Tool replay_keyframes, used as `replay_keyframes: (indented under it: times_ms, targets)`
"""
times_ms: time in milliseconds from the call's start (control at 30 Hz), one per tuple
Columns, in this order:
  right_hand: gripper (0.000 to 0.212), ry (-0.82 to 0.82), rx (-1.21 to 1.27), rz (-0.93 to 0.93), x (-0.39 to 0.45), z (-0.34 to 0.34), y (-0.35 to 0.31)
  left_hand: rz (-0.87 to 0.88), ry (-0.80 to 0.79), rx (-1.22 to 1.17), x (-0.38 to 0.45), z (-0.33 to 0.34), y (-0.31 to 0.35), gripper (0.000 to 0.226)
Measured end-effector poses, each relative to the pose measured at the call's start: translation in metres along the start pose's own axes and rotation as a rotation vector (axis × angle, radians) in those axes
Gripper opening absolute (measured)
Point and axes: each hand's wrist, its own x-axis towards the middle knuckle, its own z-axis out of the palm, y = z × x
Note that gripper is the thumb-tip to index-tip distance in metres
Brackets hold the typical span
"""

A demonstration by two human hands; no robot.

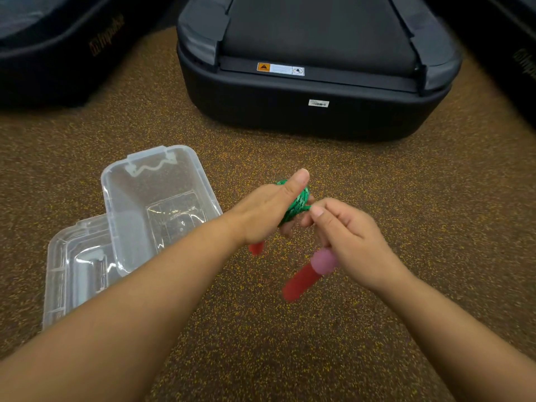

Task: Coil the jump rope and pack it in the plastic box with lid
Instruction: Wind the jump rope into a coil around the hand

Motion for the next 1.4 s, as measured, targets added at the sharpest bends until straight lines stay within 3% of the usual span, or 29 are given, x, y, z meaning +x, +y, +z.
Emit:
replay_keyframes:
  times_ms: [267,467,567,633,767,900,1000,1100,1200,1300,1400]
  targets:
    - [0.017,0.122,-0.009,0.007,0.009,-0.031,0.0,-0.105,-0.23,-0.081,0.001,-0.006,0.001,0.098]
    - [0.015,0.135,-0.025,-0.015,0.01,-0.025,0.009,-0.06,-0.323,-0.255,0.0,-0.004,0.009,0.047]
    - [0.018,0.134,-0.019,-0.014,0.007,-0.014,0.016,-0.038,-0.339,-0.387,0.003,-0.001,0.006,0.047]
    - [0.028,0.076,-0.003,0.025,0.004,-0.005,0.021,-0.063,-0.315,-0.466,0.004,0.002,0.006,0.051]
    - [0.058,-0.138,0.343,0.117,-0.001,0.005,0.017,-0.114,-0.294,-0.631,0.006,0.0,0.008,0.053]
    - [0.03,-0.228,0.408,0.016,-0.003,0.005,0.004,-0.076,-0.429,-0.746,0.006,-0.006,0.003,0.059]
    - [0.035,-0.305,0.404,0.045,-0.004,0.0,0.0,-0.04,-0.563,-0.717,0.003,-0.008,0.002,0.052]
    - [0.032,-0.336,0.336,0.1,-0.002,-0.013,0.001,-0.005,-0.694,-0.603,0.0,-0.009,0.005,0.027]
    - [0.032,-0.371,0.264,0.146,0.0,-0.027,0.005,-0.023,-0.767,-0.567,-0.003,-0.009,0.009,0.026]
    - [0.018,-0.406,0.235,0.152,0.003,-0.038,0.008,0.016,-0.744,-0.465,-0.005,-0.004,0.014,0.027]
    - [0.014,-0.362,0.114,0.119,0.005,-0.041,0.01,0.018,-0.619,-0.404,-0.005,0.001,0.018,0.025]
